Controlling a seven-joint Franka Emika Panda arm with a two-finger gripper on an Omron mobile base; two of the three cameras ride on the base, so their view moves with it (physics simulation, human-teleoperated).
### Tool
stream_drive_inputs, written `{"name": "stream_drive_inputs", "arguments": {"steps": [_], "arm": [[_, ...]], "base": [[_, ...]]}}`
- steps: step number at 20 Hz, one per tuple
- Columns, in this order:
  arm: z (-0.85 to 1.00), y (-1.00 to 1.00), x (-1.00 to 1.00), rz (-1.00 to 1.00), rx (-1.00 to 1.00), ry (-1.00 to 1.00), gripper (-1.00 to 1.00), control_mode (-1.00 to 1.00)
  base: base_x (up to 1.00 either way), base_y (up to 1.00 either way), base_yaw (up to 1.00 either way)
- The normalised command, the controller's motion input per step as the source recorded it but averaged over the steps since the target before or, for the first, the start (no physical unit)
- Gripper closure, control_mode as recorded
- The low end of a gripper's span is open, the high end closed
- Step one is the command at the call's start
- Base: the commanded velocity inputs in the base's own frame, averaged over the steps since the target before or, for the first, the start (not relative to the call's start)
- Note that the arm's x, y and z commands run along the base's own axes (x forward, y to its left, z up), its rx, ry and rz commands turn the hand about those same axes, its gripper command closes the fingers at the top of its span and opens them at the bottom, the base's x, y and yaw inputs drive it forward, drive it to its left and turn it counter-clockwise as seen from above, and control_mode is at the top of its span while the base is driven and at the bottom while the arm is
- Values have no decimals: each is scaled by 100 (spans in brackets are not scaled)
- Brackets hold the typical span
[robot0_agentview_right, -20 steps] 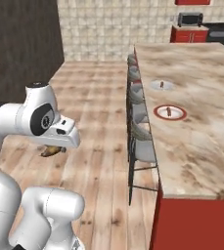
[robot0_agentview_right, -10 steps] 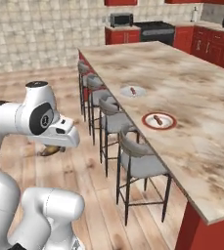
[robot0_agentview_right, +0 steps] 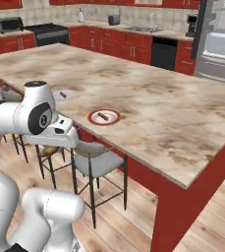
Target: Pick up the banana and apple from the fridge and place one fruit on each plate on the dining counter.
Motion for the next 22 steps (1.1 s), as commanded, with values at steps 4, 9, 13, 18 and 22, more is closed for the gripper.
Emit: {"name": "stream_drive_inputs", "arguments": {"steps": [4,9,13,18,22], "arm": [[0,0,0,0,0,0,100,100],[0,0,0,0,0,0,100,100],[0,0,0,0,0,0,100,100],[0,0,0,0,0,0,100,100],[0,0,0,0,0,0,100,100]], "base": [[10,77,-62],[0,81,-49],[0,73,-62],[0,76,-54],[0,98,-15]]}}
